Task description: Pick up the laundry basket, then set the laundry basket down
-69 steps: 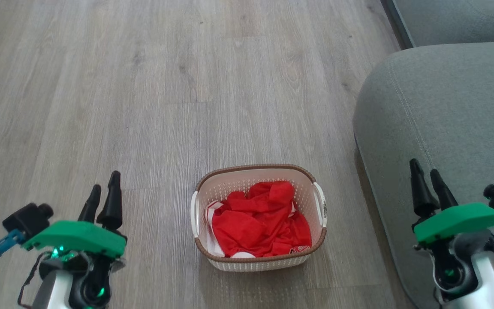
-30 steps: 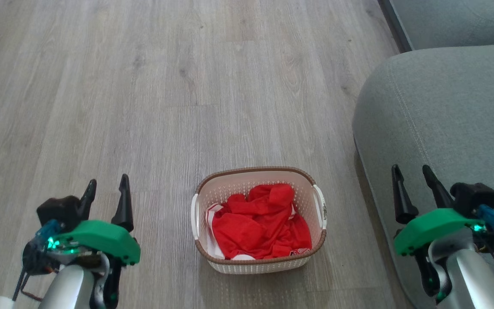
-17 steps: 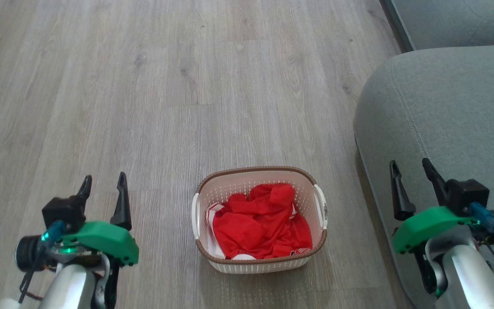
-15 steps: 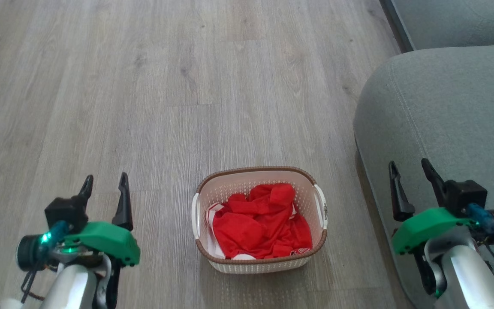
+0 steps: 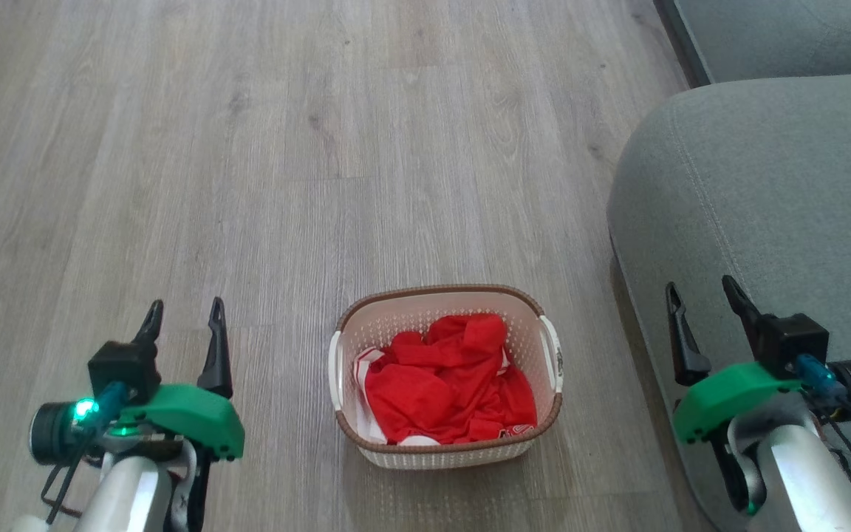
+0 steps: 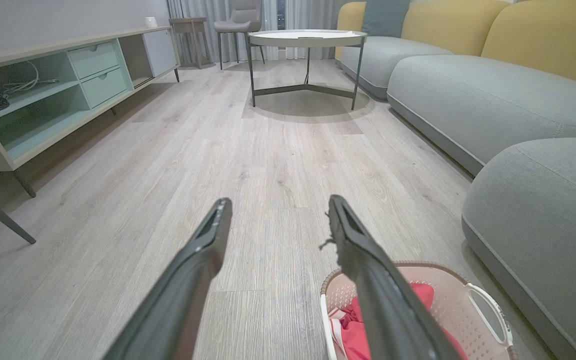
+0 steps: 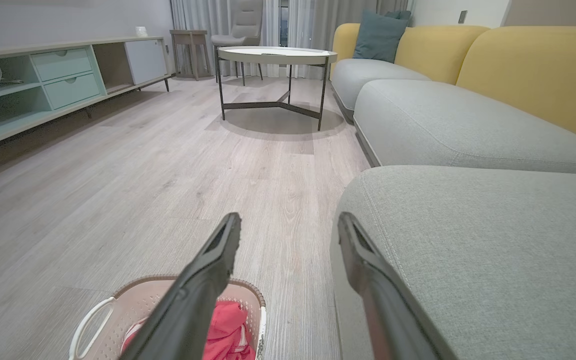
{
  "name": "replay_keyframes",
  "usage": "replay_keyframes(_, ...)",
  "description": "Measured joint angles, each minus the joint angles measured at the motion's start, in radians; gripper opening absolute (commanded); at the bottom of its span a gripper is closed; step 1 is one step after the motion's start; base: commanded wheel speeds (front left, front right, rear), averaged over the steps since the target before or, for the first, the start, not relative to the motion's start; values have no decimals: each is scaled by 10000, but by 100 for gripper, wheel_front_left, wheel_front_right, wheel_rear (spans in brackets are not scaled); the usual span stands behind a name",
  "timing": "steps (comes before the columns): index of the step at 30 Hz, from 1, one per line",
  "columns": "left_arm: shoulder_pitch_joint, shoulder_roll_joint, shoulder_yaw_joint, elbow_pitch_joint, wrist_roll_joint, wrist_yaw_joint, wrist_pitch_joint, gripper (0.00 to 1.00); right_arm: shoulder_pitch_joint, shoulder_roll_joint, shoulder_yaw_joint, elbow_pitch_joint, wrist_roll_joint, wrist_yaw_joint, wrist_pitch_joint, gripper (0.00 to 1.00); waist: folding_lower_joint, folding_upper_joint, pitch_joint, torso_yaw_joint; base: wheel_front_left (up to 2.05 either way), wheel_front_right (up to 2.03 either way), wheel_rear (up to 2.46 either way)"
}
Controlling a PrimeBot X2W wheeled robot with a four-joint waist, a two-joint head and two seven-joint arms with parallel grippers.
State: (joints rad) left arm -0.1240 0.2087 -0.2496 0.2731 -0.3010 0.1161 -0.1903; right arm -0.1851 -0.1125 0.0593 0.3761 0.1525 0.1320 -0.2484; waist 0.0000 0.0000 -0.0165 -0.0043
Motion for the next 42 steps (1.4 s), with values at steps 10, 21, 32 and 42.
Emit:
replay_keyframes(10, -5, 13, -44, 2, 0, 75, -2, 100, -1, -2, 15, 6, 71, 0, 0, 100, 0, 0, 101, 7, 0, 0, 0)
replay_keyframes(21, -612, 52, -138, -2, 0, 75, -61, 100, -535, -4, -19, -38, 69, 0, 0, 100, 0, 0, 920, -10, 0, 0, 0)
replay_keyframes(32, -1918, -81, -186, 336, -105, -115, -403, 100, -1698, 100, -307, -171, -205, 0, 0, 100, 2, 0, 2842, 10, 0, 0, 0)
replay_keyframes(42, -3620, -370, -320, 1603, -84, -681, -593, 100, -2930, 184, -627, 52, -493, 0, -2, 100, 3, 0, 4783, 60, 0, 0, 0)
